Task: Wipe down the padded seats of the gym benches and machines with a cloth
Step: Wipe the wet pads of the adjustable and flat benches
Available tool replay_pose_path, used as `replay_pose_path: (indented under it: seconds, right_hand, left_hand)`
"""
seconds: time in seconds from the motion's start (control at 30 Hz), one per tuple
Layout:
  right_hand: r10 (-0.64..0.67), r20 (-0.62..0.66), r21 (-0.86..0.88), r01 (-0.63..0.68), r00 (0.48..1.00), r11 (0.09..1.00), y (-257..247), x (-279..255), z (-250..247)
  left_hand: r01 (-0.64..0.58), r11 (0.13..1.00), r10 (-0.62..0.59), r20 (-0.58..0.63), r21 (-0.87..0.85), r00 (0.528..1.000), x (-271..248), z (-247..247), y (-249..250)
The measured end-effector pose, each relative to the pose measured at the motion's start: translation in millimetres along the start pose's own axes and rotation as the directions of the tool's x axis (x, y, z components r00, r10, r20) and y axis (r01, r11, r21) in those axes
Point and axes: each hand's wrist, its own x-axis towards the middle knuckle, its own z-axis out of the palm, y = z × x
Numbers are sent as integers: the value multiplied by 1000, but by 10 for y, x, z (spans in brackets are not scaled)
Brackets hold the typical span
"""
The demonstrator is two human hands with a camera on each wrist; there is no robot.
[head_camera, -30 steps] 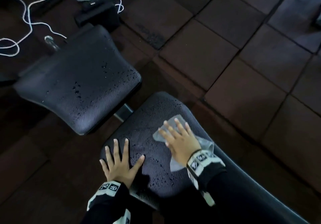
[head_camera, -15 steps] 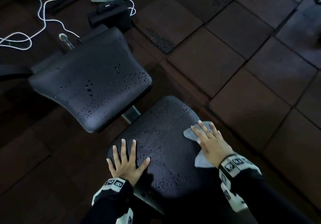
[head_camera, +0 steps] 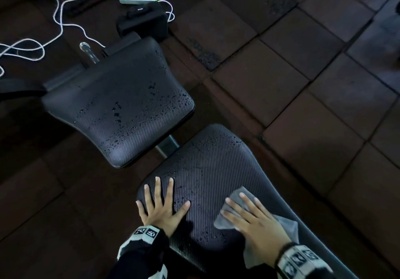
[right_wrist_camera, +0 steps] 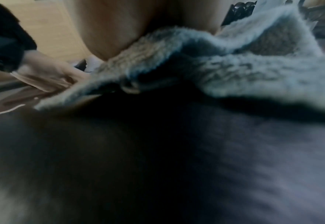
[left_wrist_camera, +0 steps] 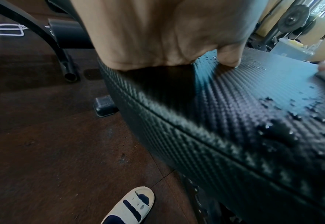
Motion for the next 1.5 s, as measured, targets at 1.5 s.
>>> replay_pose_path:
  seconds: [1.5]
  right_hand:
    - [595,170,498,-589,786,636,347,-477,0]
  left_hand:
    - [-226,973,228,-377,51,897,-1036,1534,1075]
